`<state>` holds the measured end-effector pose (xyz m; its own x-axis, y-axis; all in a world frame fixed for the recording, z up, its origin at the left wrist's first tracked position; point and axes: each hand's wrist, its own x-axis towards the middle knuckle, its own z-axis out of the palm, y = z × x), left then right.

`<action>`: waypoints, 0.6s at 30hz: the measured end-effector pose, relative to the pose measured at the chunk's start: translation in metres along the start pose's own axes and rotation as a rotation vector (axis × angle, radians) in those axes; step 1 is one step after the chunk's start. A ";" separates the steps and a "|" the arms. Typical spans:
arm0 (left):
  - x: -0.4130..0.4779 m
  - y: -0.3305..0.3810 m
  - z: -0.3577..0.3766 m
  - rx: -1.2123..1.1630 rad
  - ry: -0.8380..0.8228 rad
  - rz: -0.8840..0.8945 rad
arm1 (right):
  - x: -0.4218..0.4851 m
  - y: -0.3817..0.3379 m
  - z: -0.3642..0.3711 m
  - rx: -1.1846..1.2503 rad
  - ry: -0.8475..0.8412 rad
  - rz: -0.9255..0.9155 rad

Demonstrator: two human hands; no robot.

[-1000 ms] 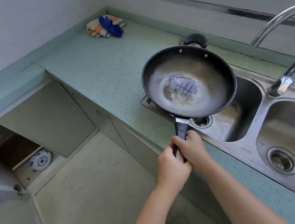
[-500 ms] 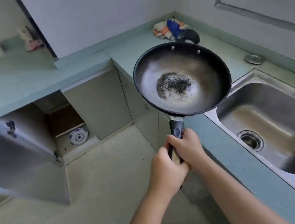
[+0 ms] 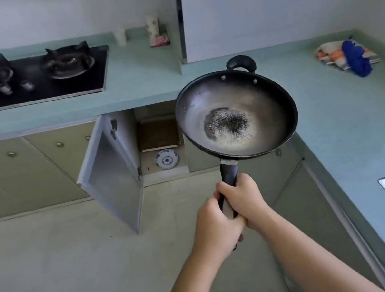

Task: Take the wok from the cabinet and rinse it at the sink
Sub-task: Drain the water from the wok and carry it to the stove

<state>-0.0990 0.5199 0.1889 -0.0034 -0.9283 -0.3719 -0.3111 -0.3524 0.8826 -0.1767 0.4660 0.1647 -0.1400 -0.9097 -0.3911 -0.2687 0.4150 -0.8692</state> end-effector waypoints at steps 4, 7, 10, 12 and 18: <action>0.011 -0.011 -0.043 -0.038 0.090 -0.035 | 0.011 -0.020 0.049 -0.067 -0.076 -0.033; 0.019 -0.017 -0.072 -0.069 0.146 -0.061 | 0.017 -0.035 0.080 -0.101 -0.119 -0.063; 0.027 -0.022 -0.095 -0.092 0.183 -0.076 | 0.020 -0.051 0.104 -0.118 -0.164 -0.095; 0.036 -0.024 -0.108 -0.100 0.205 -0.083 | 0.025 -0.061 0.115 -0.109 -0.192 -0.103; 0.075 -0.025 -0.136 -0.135 0.256 -0.103 | 0.059 -0.084 0.149 -0.073 -0.243 -0.098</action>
<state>0.0378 0.4429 0.1780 0.2667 -0.8804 -0.3922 -0.1683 -0.4432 0.8805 -0.0209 0.3749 0.1695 0.1206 -0.9192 -0.3748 -0.3389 0.3167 -0.8859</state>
